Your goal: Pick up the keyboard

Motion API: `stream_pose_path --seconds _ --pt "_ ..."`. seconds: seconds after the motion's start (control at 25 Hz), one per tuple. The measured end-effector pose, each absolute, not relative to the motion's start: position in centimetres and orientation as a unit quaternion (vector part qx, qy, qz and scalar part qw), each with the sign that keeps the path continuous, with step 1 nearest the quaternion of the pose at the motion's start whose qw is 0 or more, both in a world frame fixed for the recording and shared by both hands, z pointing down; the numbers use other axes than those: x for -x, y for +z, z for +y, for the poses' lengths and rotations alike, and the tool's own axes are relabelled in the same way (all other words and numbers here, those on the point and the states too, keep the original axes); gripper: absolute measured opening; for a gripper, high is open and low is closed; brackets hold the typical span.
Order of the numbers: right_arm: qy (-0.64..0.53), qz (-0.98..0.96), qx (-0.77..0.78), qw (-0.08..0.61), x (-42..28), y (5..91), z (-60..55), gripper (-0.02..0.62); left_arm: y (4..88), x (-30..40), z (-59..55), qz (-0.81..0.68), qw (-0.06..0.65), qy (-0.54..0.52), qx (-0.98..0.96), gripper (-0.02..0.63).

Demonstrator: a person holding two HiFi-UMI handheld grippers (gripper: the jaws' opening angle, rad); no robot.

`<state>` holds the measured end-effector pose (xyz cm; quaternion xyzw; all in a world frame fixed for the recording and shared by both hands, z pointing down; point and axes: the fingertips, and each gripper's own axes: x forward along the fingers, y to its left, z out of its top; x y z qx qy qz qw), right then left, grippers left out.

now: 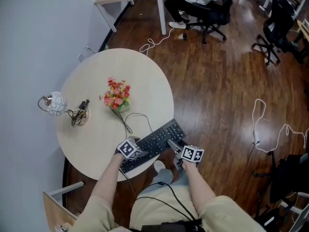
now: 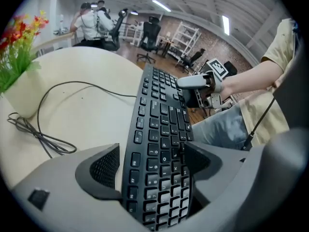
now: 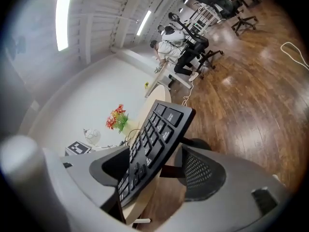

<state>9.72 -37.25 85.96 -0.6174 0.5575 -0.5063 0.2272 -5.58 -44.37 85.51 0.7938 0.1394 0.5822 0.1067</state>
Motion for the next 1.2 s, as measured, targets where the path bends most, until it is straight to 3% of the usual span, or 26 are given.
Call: stream_pose_path --seconds 0.24,0.48,0.84,1.0,1.08,1.2 --pt "-0.505 0.545 0.634 0.214 -10.3 86.1 -38.8 0.242 85.9 5.3 -44.5 0.139 0.115 0.565 -0.805 0.373" --pt "-0.495 0.556 0.611 0.270 -10.6 84.2 -39.3 0.155 85.3 5.4 -44.6 0.146 0.172 0.539 -0.811 0.369" --pt "-0.445 0.599 0.563 0.355 -10.2 79.7 -40.9 0.109 82.7 5.7 -45.1 0.198 0.190 0.512 -0.814 0.334" --pt "-0.405 0.650 0.530 0.365 -10.0 74.9 -43.2 0.099 80.3 6.1 -45.8 0.205 0.189 0.495 -0.823 0.312" --pt "-0.377 0.681 0.516 0.357 -9.8 71.7 -44.6 0.095 78.6 6.4 -45.7 0.212 0.200 0.486 -0.824 0.244" --pt "-0.329 0.731 0.500 0.328 -9.9 66.4 -47.0 0.094 75.8 5.6 -46.6 0.180 0.204 0.442 -0.855 0.242"
